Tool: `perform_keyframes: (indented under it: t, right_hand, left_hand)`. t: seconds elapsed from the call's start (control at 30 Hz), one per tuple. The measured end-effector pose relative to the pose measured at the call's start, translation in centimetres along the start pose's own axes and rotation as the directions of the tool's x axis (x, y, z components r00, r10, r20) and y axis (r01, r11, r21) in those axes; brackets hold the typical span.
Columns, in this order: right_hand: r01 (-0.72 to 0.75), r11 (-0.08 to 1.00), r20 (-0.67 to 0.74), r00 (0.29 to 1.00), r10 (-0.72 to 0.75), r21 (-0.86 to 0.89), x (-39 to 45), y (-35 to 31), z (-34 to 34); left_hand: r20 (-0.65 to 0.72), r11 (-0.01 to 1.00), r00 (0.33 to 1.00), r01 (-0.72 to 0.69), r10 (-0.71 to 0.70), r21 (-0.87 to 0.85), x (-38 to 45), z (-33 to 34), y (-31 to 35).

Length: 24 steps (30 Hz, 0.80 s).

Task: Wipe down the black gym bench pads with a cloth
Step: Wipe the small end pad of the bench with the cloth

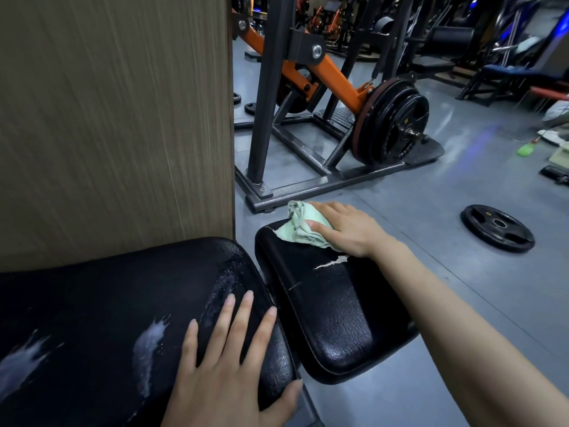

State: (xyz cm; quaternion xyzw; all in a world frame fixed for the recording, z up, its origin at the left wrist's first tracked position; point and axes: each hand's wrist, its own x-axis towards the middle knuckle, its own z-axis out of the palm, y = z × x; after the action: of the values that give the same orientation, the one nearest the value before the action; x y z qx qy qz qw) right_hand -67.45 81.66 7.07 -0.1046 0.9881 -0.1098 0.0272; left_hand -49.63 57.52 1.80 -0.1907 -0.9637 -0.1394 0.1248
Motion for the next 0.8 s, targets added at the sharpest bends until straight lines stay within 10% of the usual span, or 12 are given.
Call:
perform_keyframes:
  t: [0.8]
  right_hand:
    - [-0.215, 0.954, 0.025, 0.976, 0.215, 0.208, -7.0, 2.6, 0.0]
  left_hand:
    - [0.103, 1.0, 0.994, 0.029, -0.028, -0.008, -0.2, -0.6, 0.1]
